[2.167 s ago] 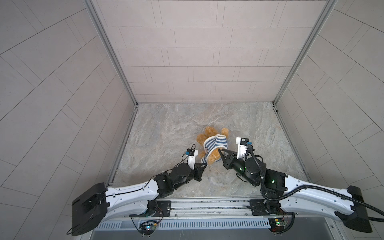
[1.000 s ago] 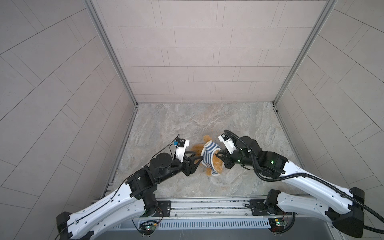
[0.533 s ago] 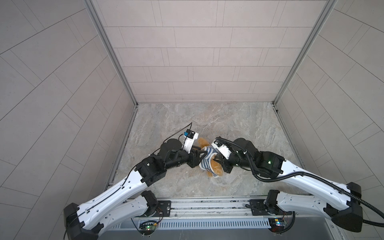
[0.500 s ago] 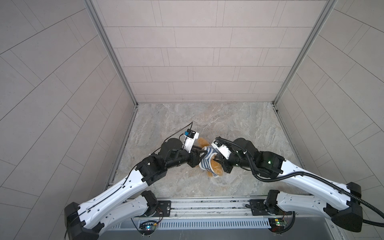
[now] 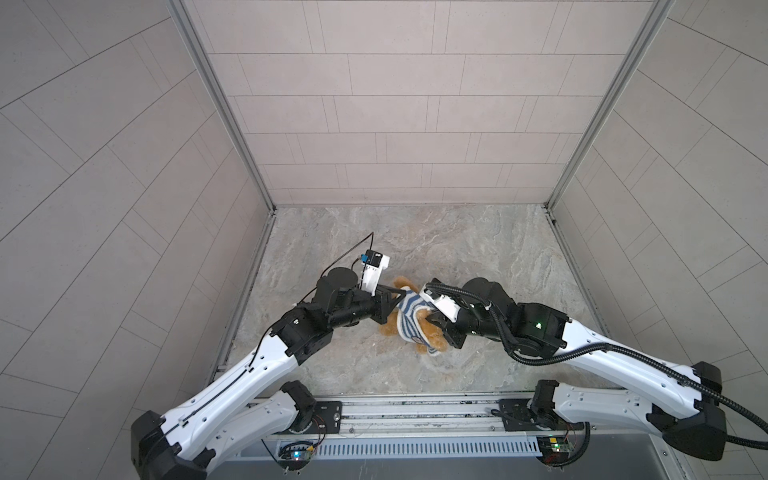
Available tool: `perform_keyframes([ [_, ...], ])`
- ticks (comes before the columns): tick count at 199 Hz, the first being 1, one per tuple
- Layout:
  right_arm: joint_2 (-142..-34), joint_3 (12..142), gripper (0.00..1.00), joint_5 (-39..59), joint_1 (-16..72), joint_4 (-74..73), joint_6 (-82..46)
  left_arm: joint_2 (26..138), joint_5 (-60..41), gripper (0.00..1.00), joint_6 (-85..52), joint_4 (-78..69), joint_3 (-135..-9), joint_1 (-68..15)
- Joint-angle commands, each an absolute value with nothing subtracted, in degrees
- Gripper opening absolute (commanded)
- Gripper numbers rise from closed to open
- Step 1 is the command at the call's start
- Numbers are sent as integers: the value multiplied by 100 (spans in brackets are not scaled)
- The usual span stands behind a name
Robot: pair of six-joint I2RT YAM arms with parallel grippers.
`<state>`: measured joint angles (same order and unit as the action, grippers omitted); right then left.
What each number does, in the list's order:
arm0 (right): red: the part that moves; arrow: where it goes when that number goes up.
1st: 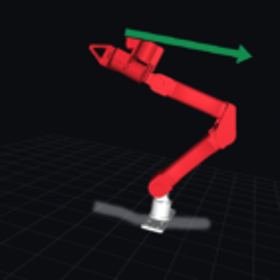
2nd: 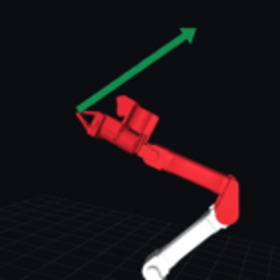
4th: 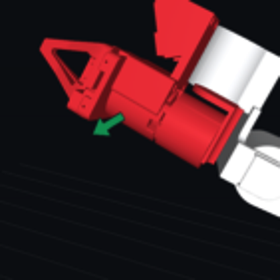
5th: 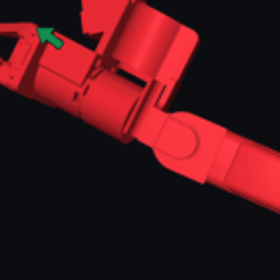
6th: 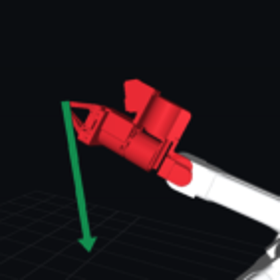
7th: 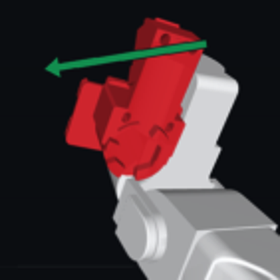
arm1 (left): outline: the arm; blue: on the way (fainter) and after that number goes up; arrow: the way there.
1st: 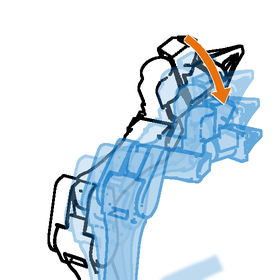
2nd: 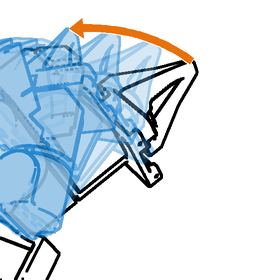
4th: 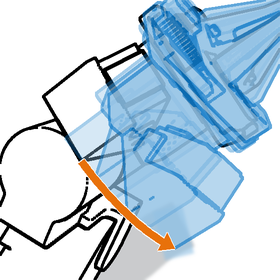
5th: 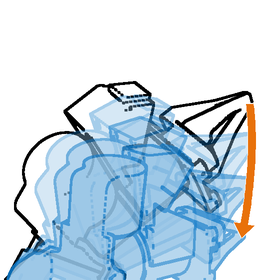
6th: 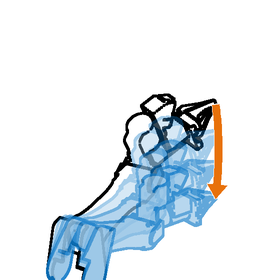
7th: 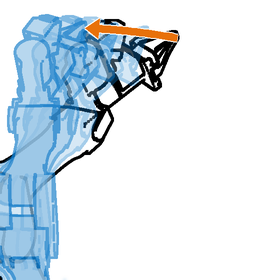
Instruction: Dress the teddy bear
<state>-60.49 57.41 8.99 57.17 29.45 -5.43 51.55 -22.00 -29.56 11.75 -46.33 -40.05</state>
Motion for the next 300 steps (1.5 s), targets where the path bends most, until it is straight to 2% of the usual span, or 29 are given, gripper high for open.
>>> perform_keyframes([
  [1, -6107, 6060, 0, 699, 6016, 3203, -51, 5111, -2278, 0, -3194, 1055, -4579, -3713],
  [65, -6118, 6207, 0, 484, 6550, 3261, 157, 5409, -1978, 0, -3072, 1532, -4438, -3291],
  [151, -5406, 5816, 0, 357, 6704, 2473, 23, 5513, -1741, 0, -2582, 1760, -3957, -3135],
  [201, -5426, 5776, 0, 38, 6704, 2385, -185, 5371, -2162, 0, -2675, 1357, -3855, -3138],
  [237, -5569, 5783, 0, -472, 6697, 2443, -599, 4852, -2440, 28, -2917, 1103, -3728, -3138],
  [259, -5640, 5746, 0, -456, 6696, 2339, -887, 4504, -2514, 37, -3103, 1111, -3642, -3139],
  [300, -5700, 5873, 0, -700, 6693, 2032, -1502, 3481, -2840, 63, -3882, 279, -2802, -3155],
])
